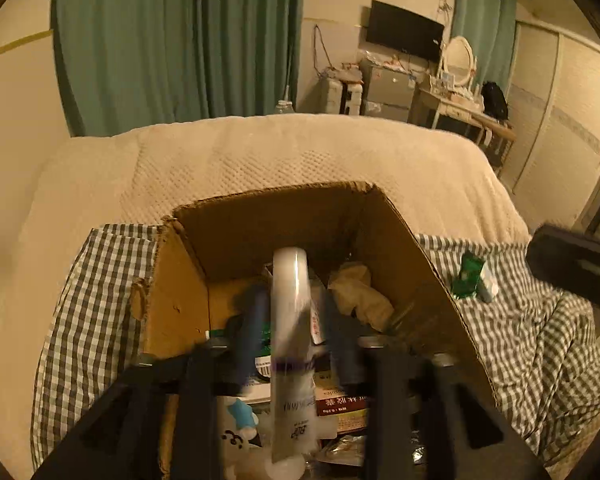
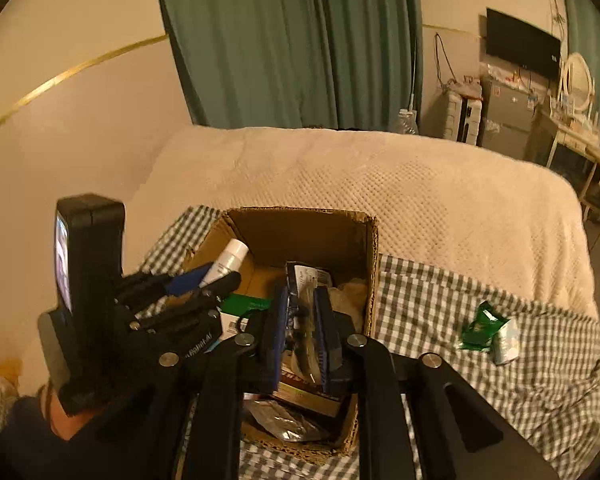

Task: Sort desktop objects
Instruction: 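Carry the spray tube and bead bracelet into the cardboard box, opening both grippers, then move both grippers back toward the green bag and tissue pack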

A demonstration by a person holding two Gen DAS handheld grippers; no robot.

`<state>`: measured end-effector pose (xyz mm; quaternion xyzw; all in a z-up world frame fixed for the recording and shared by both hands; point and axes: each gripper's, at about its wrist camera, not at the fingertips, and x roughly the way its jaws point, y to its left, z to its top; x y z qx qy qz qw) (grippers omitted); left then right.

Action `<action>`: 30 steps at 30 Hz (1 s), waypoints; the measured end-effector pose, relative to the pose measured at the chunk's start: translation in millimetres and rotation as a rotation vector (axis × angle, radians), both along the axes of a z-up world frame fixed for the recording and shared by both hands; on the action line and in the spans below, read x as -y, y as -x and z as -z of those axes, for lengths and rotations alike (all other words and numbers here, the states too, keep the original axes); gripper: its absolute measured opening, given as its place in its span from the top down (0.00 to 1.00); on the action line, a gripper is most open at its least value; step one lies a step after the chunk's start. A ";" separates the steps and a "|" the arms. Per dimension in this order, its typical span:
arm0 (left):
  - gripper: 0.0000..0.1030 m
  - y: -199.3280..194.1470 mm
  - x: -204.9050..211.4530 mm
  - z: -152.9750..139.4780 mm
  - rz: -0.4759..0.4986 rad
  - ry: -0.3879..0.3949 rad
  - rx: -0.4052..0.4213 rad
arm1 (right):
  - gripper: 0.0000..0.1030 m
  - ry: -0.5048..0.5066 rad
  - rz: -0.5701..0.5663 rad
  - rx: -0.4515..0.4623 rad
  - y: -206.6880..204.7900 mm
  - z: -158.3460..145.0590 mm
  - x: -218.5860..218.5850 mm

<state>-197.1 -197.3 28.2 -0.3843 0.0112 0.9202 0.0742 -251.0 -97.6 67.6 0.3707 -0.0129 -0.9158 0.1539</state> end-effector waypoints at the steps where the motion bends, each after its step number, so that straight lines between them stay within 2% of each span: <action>1: 0.17 -1.5 -3.5 0.5 -0.004 0.015 -0.005 | 0.71 0.008 0.011 -0.003 -0.5 -0.2 -3.8; 2: 0.10 -4.2 -5.9 -0.4 -0.016 0.025 -0.025 | 0.68 0.007 0.030 -0.011 -2.1 0.5 -10.7; 3: 0.09 -8.7 -7.6 -1.7 -0.025 0.022 -0.053 | 0.67 0.005 0.043 -0.016 -3.2 -1.4 -15.1; 5: 0.06 -9.3 -11.1 -1.6 -0.022 0.017 -0.047 | 0.67 -0.007 0.075 -0.020 -5.7 -3.0 -30.2; 8: 0.06 -9.8 -20.4 0.5 -0.010 0.011 -0.024 | 0.67 -0.034 0.145 -0.038 -14.5 -7.3 -62.0; 12: 0.06 -10.0 -41.1 2.9 0.017 0.006 -0.004 | 0.61 -0.081 0.266 -0.050 -26.8 -12.7 -115.0; 17: 0.06 -10.4 -72.5 3.2 0.058 -0.008 0.000 | 0.61 -0.108 0.380 -0.021 -40.9 -11.1 -174.1; 22: 0.06 -13.4 -112.0 1.1 0.112 -0.027 0.008 | 0.61 -0.093 0.419 -0.007 -51.4 -0.7 -203.8; 27: 0.06 -12.8 -164.3 0.8 0.182 0.011 -0.012 | 0.61 -0.083 0.415 -0.001 -56.9 11.9 -219.1; 30: 0.06 -8.8 -194.0 7.8 0.198 0.009 -0.008 | 0.52 -0.103 0.405 -0.013 -60.4 16.7 -226.3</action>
